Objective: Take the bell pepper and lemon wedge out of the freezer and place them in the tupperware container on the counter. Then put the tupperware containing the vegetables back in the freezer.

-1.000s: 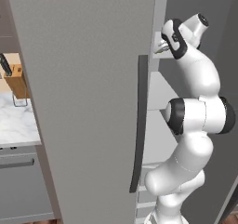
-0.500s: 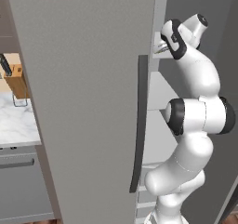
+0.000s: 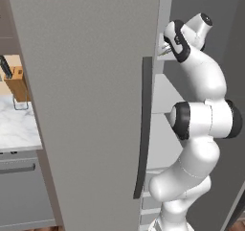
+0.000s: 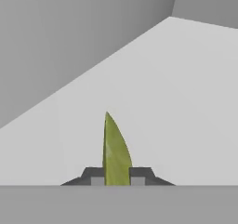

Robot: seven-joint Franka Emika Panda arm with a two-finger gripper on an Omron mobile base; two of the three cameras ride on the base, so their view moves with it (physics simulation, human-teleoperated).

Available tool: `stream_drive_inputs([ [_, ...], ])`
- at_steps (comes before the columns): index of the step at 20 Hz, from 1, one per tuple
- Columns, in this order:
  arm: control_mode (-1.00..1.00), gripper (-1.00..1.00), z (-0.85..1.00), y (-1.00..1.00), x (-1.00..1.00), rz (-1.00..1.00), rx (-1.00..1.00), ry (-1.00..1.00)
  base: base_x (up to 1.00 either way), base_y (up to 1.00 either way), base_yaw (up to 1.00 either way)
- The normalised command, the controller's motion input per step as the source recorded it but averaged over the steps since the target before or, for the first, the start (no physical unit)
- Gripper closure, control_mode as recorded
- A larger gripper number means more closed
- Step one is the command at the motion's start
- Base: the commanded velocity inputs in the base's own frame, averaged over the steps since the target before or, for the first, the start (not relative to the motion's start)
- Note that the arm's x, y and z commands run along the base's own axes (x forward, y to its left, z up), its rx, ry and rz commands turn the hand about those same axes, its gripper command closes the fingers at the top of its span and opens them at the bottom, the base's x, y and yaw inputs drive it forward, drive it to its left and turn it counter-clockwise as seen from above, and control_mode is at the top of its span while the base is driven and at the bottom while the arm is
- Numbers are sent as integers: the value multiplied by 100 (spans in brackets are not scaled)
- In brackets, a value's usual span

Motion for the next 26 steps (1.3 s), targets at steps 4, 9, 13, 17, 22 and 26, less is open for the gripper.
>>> stream_drive_inputs([
  [4, -100, 100, 0, 0, -3, 0, 0, -1, 0, 0, 0],
  [9, -100, 100, 0, -1, -46, 0, 0, -5, 0, 0, 0],
  [13, -100, 100, 0, 0, -67, 0, 0, -6, 0, 0, 0],
  [17, -100, 100, 0, 0, -65, 0, 0, -8, 0, 0, 0],
  [22, -100, 100, 0, 12, -56, 0, -3, -9, 0, 0, 0],
  [26, -100, 100, 6, 26, -53, 0, -7, -10, 0, 0, 0],
])
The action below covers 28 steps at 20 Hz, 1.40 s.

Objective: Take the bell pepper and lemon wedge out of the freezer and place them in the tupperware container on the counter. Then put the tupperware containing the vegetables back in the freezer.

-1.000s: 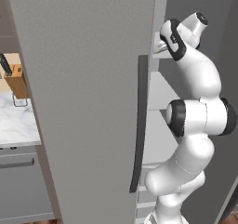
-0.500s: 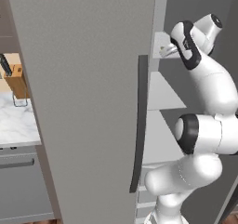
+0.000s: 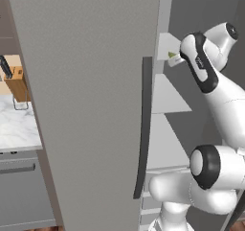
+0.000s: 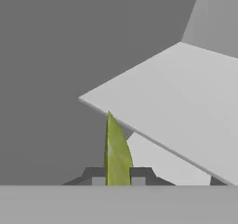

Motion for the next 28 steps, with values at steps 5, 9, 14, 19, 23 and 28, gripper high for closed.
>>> stream_drive_inputs([
  [5, -100, 100, 17, 19, -67, 0, -8, -5, 0, 0, 0],
  [9, -100, 100, 42, 1, -91, -5, -1, 0, 0, 0, 0],
  [14, -100, 100, 44, 0, -99, -10, 0, 0, 0, 0, 0],
  [19, -100, 100, 13, 0, -91, -10, 0, 2, 0, 0, 0],
  [23, -100, 100, 0, 0, -88, -8, 0, 0, 0, 0, 0],
  [28, -100, 100, 0, 0, -75, -9, 0, 0, 0, 0, 0],
])
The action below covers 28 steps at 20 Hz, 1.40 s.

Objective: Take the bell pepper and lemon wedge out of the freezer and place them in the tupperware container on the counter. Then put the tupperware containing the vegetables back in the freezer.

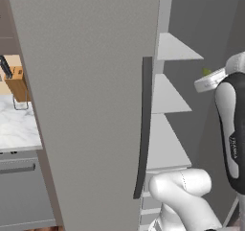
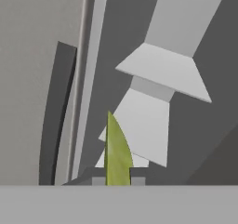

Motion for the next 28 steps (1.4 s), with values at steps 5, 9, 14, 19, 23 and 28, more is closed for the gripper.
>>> stream_drive_inputs([
  [5, -100, 100, 1, 2, -41, -3, 0, 0, 0, 0, 0],
  [9, -100, 100, 0, 18, 0, 0, 0, 1, 0, 0, 0],
  [14, -100, 100, -5, 31, 0, 0, 0, 0, 0, 0, 0],
  [19, -100, 100, -2, 24, 0, 0, -1, 0, 0, 0, 0],
  [23, -100, 100, 0, 0, -5, 0, 0, 0, 0, 0, 0],
  [28, -100, 100, 0, 0, 0, 0, 0, 0, 0, 0, 0],
])
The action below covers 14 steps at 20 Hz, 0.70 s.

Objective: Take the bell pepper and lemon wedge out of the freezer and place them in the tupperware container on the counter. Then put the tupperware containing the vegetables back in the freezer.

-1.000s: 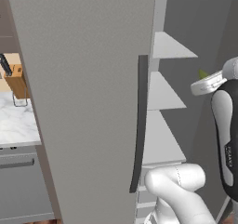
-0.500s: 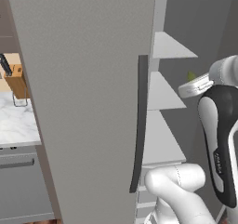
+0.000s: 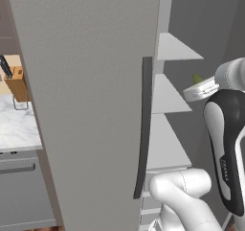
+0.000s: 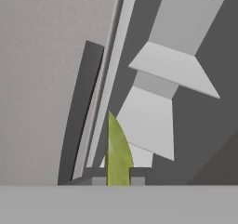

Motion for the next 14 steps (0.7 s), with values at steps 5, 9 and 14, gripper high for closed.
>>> stream_drive_inputs([
  [5, -100, 100, 0, 0, 0, 0, 0, 0, 0, 0, 0],
  [9, 100, 100, 0, 0, 0, 0, 0, 0, 0, 0, 0],
  [14, 100, 100, 0, 0, 0, 0, 0, 0, -35, 27, 1],
])
